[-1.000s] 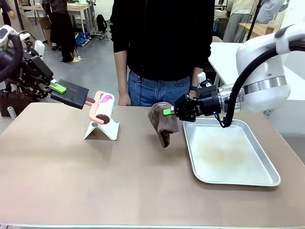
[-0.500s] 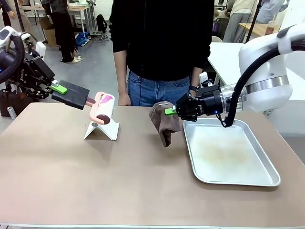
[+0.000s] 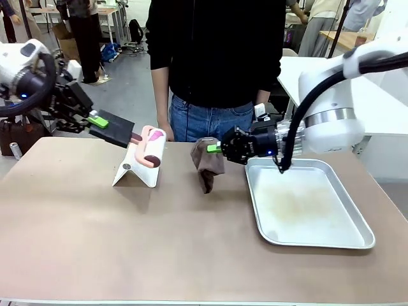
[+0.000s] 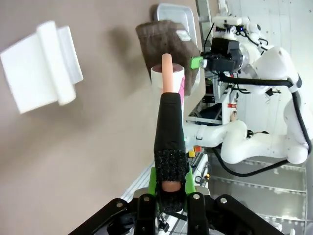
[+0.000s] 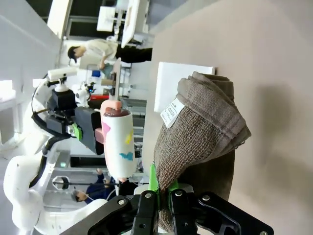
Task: Clean the surface of the table.
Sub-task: Return the Lint Roller and towel to their original positions.
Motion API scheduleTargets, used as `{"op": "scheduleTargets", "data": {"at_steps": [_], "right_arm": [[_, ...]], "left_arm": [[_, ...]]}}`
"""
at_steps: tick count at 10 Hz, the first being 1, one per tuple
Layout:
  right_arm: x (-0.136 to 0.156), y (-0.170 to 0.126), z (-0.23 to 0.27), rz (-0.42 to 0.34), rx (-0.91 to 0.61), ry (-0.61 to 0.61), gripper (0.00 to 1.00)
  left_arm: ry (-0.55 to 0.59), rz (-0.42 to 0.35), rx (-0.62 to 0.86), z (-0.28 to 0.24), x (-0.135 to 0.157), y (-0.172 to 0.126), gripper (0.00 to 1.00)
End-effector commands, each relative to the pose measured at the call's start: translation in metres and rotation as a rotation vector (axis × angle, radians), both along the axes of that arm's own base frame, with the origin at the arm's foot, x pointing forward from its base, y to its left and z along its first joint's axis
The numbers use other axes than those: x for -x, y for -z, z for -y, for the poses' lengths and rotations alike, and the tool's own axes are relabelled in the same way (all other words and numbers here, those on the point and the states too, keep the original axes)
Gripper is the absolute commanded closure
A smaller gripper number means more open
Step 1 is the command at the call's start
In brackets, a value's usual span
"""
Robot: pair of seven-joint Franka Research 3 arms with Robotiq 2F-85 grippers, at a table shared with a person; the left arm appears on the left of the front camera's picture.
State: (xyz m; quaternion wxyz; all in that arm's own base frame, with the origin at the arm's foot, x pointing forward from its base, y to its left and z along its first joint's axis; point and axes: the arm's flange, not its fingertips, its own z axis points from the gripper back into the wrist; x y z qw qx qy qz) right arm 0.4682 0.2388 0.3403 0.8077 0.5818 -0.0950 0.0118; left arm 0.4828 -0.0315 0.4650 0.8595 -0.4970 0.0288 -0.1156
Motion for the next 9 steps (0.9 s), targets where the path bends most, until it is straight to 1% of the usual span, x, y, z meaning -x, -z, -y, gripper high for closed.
{"op": "scheduleTargets", "data": {"at_steps": [1,2,3,4,5,6,7,9], "right_arm": [[-0.004,0.007,-0.019,0.052,-0.003,0.026,0.93],[-0.002,0.008,-0.02,0.052,0.069,0.031,0.93],[0.0,0.011,-0.019,0.046,0.174,0.036,0.93],[0.003,0.014,-0.02,0.053,0.289,0.028,0.93],[0.003,0.017,-0.018,0.035,0.371,-0.005,0.93],[0.004,0.019,-0.016,0.033,0.469,-0.002,0.93],[0.003,0.018,-0.011,0.03,0.544,0.006,0.93],[0.0,0.014,-0.006,0.048,0.614,0.027,0.93]], "left_arm": [[-0.007,0.012,-0.031,0.021,-0.018,-0.004,0.78],[-0.021,0.012,-0.068,0.029,-0.024,-0.001,0.78],[-0.008,0.003,-0.098,0.035,-0.028,0.006,0.78],[-0.01,-0.001,-0.118,0.039,-0.031,0.011,0.78],[-0.009,-0.003,-0.135,0.042,-0.033,0.015,0.78],[-0.008,-0.008,-0.138,0.042,-0.035,0.017,0.78],[-0.013,-0.016,-0.152,0.04,-0.037,0.02,0.78],[-0.024,-0.027,-0.168,0.035,-0.037,0.025,0.78]]}}
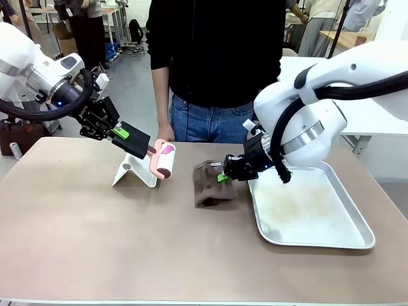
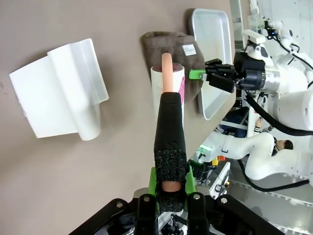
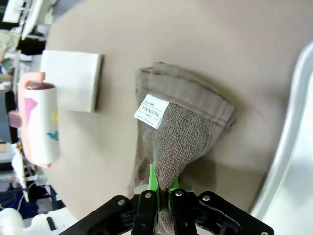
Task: Clean the surface of the table.
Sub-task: Return the Lint Roller and towel to their original positions.
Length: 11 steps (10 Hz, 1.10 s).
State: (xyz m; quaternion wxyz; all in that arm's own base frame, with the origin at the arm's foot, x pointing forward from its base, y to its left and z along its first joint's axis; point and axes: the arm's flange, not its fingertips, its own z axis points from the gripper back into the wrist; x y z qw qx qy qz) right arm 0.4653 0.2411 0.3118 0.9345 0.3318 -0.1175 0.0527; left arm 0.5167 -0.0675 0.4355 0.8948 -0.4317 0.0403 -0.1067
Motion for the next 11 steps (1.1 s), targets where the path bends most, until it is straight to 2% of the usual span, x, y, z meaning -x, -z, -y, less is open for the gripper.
{"op": "scheduleTargets", "data": {"at_steps": [1,7,10,11], "right_arm": [[-0.004,-0.017,-0.005,-0.006,0.062,0.021,0.93],[-0.005,-0.012,-0.008,-0.019,0.095,0.017,0.93],[-0.006,-0.01,-0.006,-0.016,0.083,0.015,0.93],[-0.007,-0.006,-0.004,-0.026,0.063,0.016,0.93]], "left_arm": [[-0.025,-0.015,-0.03,-0.001,-0.004,-0.004,0.78],[-0.111,-0.002,-0.134,-0.003,-0.024,0.005,0.78],[-0.146,-0.103,-0.181,0.001,-0.034,0.013,0.78],[-0.137,-0.117,-0.208,0.007,-0.039,0.013,0.78]]}}
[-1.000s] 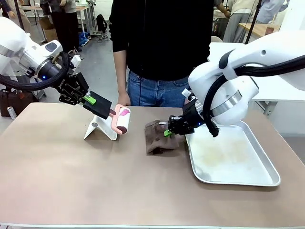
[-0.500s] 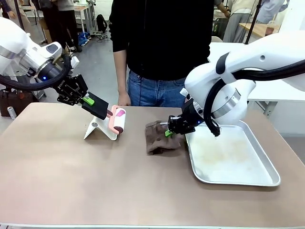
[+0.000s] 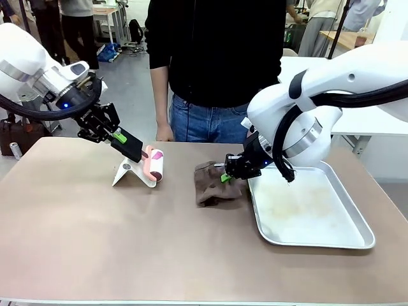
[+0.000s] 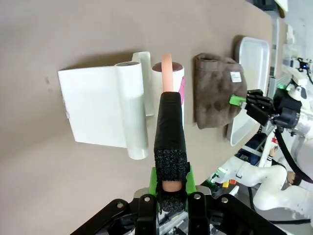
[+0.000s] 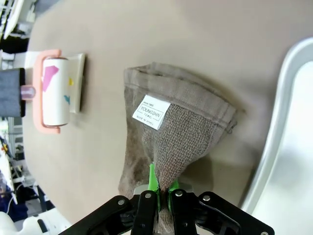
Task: Clean the surface of the table.
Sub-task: Return the Lint Roller and towel to their original positions.
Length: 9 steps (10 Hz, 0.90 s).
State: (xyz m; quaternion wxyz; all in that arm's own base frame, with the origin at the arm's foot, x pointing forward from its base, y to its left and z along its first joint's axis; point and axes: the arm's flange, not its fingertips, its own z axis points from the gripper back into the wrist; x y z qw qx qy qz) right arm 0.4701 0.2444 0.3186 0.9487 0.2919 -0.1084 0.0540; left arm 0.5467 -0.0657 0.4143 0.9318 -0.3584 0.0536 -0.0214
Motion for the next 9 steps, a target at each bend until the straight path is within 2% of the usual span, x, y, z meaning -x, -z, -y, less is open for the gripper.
{"op": "scheduleTargets", "data": {"at_steps": [1,6,9], "right_arm": [[-0.003,0.005,0.001,-0.021,-0.029,0.02,0.93],[-0.004,0.012,0.003,-0.045,-0.06,0.011,0.93],[-0.005,0.013,0.004,-0.041,-0.057,0.015,0.93]], "left_arm": [[0.012,-0.038,-0.049,0.012,-0.014,-0.012,0.78],[0.046,0.01,-0.165,0.024,-0.026,-0.024,0.78],[0.038,0.0,-0.183,0.024,-0.025,-0.02,0.78]]}}
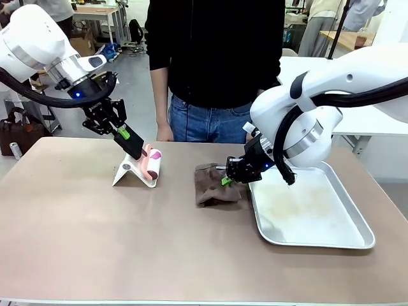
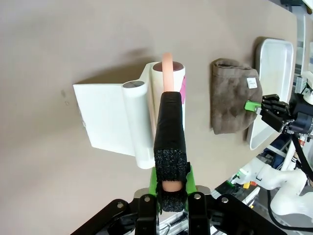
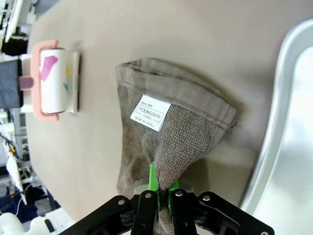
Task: Clean the surface of the table.
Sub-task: Return the Lint Roller and towel to their original positions.
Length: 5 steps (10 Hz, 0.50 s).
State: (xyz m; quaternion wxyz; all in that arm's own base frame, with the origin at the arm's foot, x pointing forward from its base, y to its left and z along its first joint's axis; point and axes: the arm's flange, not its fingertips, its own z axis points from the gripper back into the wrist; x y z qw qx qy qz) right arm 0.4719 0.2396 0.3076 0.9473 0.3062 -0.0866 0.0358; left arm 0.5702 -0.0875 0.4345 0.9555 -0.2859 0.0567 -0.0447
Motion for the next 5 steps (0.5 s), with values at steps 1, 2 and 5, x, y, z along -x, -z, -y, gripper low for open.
{"op": "scheduleTargets", "data": {"at_steps": [1,2,5], "right_arm": [[-0.0035,0.003,-0.0014,0.009,-0.033,-0.005,0.93],[-0.0048,0.0049,-0.0014,0.006,-0.033,0.0,0.93],[-0.0036,0.0061,-0.0003,0.006,-0.055,0.002,0.93]], "left_arm": [[-0.024,-0.027,-0.021,0.0034,-0.001,0.0014,0.78],[-0.036,-0.049,-0.016,0.0048,0.0001,0.0031,0.78],[-0.037,-0.079,-0.06,0.0087,0.0038,0.0062,0.78]]}}
